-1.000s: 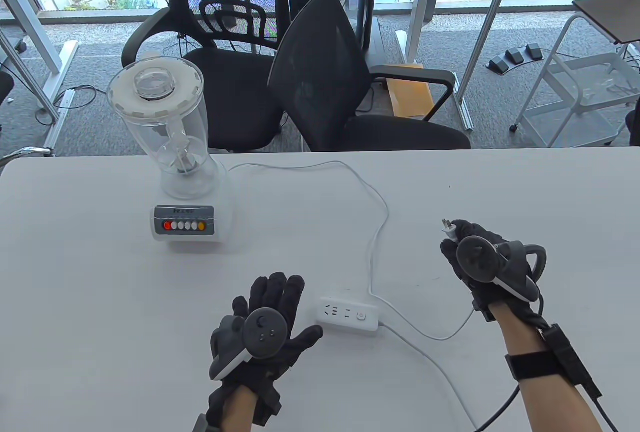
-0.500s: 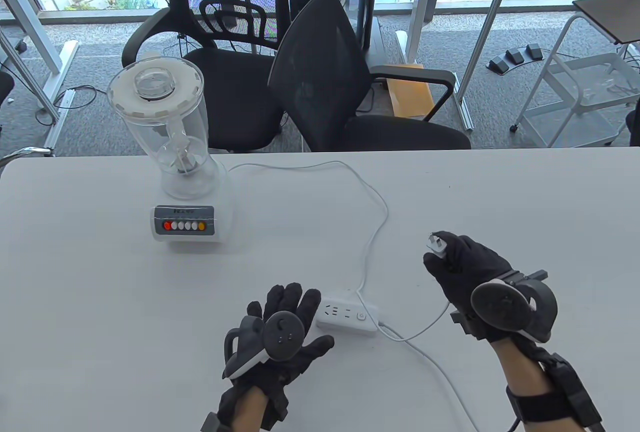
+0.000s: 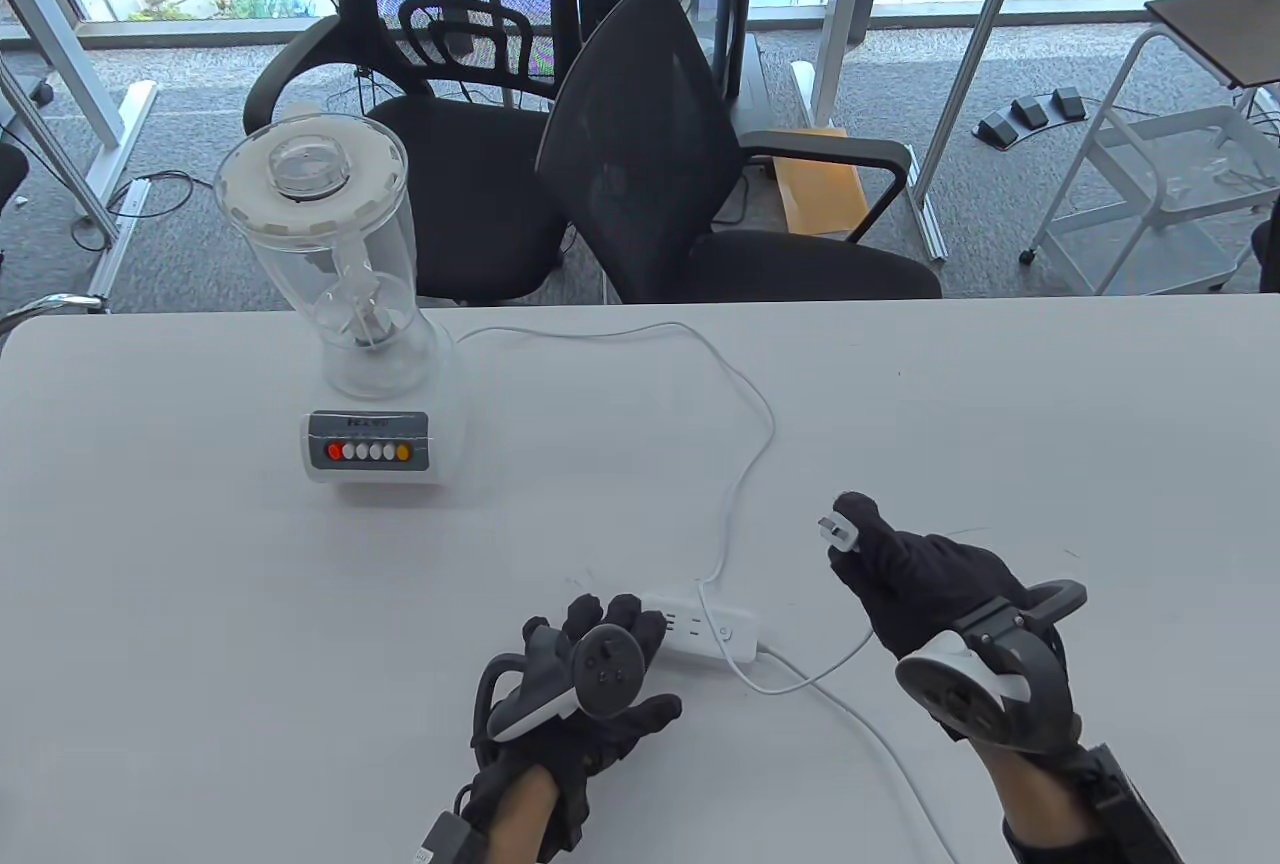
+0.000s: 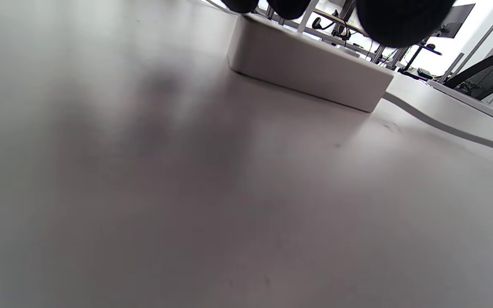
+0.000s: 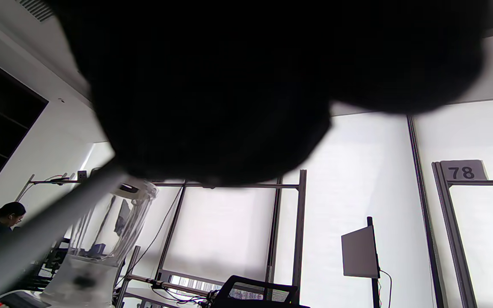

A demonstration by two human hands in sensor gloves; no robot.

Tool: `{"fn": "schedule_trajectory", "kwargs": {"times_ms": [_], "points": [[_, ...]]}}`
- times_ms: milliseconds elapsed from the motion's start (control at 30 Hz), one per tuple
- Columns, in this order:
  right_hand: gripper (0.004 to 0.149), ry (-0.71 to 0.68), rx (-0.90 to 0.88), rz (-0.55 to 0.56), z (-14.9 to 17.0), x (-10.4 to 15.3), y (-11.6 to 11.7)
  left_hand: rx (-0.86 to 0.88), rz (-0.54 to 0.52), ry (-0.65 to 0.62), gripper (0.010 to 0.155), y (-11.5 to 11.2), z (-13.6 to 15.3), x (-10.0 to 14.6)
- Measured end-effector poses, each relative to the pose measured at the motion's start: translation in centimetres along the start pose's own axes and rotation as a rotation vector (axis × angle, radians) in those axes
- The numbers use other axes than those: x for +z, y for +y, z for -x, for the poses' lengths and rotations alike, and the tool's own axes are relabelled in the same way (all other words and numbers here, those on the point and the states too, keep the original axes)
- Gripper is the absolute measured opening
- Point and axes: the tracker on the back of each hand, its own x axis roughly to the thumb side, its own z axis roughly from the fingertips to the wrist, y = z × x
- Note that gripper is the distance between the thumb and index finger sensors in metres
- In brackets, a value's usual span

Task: Plug the blender into the power strip

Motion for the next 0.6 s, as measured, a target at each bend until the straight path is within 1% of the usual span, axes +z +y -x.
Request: {"fn": "schedule_trajectory", "kwargs": {"times_ms": [100,167,200,300,333,400,500,600], "points": [[0.054,-0.020,-0.009,0.002,-0.8,0.1,0.2,0.007,0.001,0.006,0.082,-0.1,0.2,-0.3],[0.054,-0.049,0.059,0.004,-1.4,0.2,0.6,0.018,0.003,0.007,0.081,-0.1,0.3,-0.3],[0.054,-0.068,0.086,-0.013,-1.7,0.2,0.8,0.021,0.003,0.007,0.081,-0.1,0.4,-0.3],[0.053,-0.164,0.221,-0.093,-3.1,0.0,2.0,0.020,0.006,0.009,0.081,0.0,0.4,-0.3],[0.053,-0.191,0.235,-0.128,-3.5,0.0,2.5,0.018,0.008,0.009,0.081,0.0,0.3,-0.3],[0.053,-0.245,0.232,-0.151,-4.3,-0.2,3.3,0.015,0.010,0.010,0.081,0.0,0.4,-0.4],[0.053,-0.330,0.260,-0.235,-5.7,-0.5,4.7,0.020,0.015,0.011,0.081,0.0,0.4,-0.4],[0.051,-0.382,0.275,-0.344,-7.0,-0.8,6.3,0.023,0.018,0.011,0.081,0.0,0.4,-0.4]]}}
